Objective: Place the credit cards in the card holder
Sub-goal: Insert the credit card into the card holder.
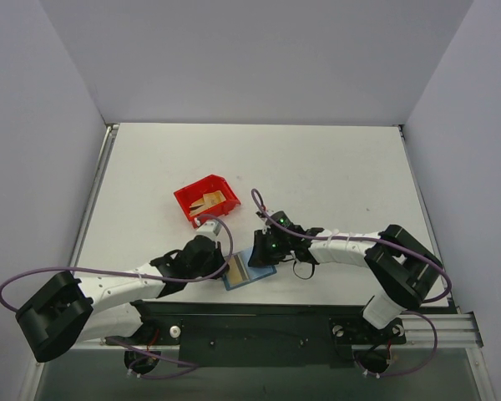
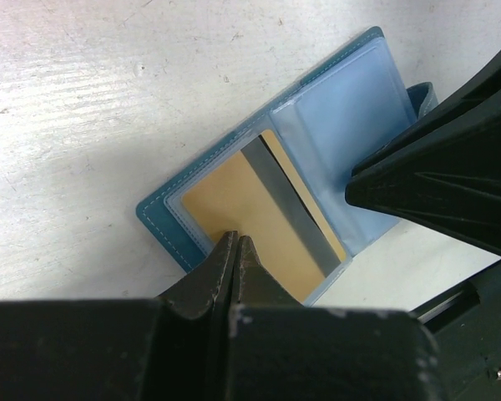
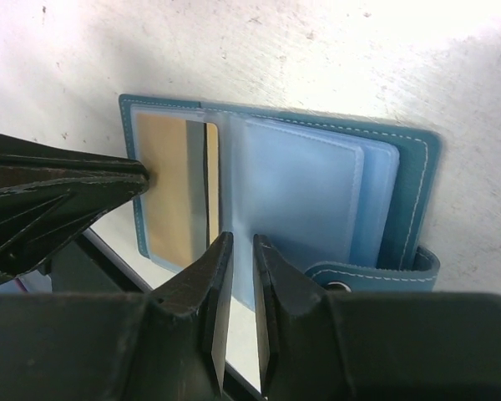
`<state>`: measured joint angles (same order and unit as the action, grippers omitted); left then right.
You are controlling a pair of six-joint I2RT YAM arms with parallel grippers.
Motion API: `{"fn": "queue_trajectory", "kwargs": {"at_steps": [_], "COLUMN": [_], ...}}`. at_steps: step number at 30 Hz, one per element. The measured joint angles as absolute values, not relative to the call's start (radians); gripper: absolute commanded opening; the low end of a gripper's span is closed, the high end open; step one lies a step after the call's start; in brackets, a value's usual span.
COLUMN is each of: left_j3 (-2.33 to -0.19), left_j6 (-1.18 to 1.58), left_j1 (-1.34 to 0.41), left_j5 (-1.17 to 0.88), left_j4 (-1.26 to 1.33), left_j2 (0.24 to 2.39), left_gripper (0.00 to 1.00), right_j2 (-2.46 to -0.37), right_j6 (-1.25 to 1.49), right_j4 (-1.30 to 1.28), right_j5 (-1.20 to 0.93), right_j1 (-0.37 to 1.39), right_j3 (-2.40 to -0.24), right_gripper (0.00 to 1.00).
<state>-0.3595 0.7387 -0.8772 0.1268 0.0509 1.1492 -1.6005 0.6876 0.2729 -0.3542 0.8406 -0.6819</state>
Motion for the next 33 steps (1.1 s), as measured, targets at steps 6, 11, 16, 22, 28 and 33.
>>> {"fn": "queue_trajectory", "kwargs": {"at_steps": [6,11,16,22,28,33], "left_j3": [-0.360,-0.353,-0.327,-0.315,-0.297,-0.275], "left_j6": [0.739,0.740,0.749,0.756,0.764,0.775], "left_j1": [-0.877,-0.877,-0.877,-0.877,-0.877,-0.877], "left_j5": [0.127,0.127,0.126,0.127,0.126,0.126], "left_j4": [0.038,0.032,0.022,-0.014,-0.041,-0.053], "left_j2": [1.149,1.136,1.095,1.051,1.024,1.007], "left_gripper": [0.00,0.00,0.00,0.00,0.00,0.00], "right_j2": [-1.600,-1.629,-1.676,-1.696,-1.700,-1.700], "right_j6": [0.676,0.676,0.680,0.681,0.683,0.683], "right_j4": [0.296,0.312,0.326,0.329,0.332,0.333], "right_j5": [-0.374,-0.398,-0.412,-0.415,-0.416,-0.416], "right_j1": [0.848,0.852,0.853,0.854,0.857,0.859], "right_j3": [-0.683,-0.704,-0.713,-0.734,-0.738,-0.738], "right_gripper": [0.12,0.12,0.13,0.13,0.12,0.11]}}
